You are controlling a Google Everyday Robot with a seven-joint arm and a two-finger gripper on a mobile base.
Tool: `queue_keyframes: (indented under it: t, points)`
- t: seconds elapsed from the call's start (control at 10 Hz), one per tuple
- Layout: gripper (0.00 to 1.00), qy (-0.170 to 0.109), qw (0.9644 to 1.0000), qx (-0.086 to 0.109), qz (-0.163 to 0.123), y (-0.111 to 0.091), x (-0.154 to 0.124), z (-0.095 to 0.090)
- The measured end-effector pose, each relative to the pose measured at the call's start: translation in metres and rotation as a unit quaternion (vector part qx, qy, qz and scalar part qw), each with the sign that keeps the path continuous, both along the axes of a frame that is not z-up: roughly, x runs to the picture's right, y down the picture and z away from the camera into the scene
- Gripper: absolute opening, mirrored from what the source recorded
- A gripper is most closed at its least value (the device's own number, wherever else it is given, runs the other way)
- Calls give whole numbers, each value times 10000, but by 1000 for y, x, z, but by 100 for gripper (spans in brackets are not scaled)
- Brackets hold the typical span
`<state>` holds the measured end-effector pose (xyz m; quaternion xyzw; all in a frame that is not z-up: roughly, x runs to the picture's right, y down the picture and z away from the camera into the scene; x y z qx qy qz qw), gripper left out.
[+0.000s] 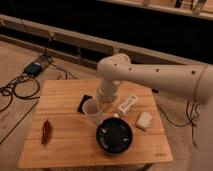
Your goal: Place the ceramic cup in the ceramic bowl
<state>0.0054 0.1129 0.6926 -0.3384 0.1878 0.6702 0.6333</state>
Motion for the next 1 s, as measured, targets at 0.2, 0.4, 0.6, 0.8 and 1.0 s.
queue_keyframes:
  t: [0.2, 0.4, 0.6, 0.8, 1.0]
  points:
    - [0, -12, 9998, 69, 197, 17, 24, -11]
    - [0, -41, 9997, -7, 254, 55, 53, -10]
    - [0, -47, 9997, -87, 230, 69, 58, 4]
    - [0, -69, 9994, -115, 324, 73, 63, 15]
    - [0, -162, 9987, -128, 476, 77, 65, 28]
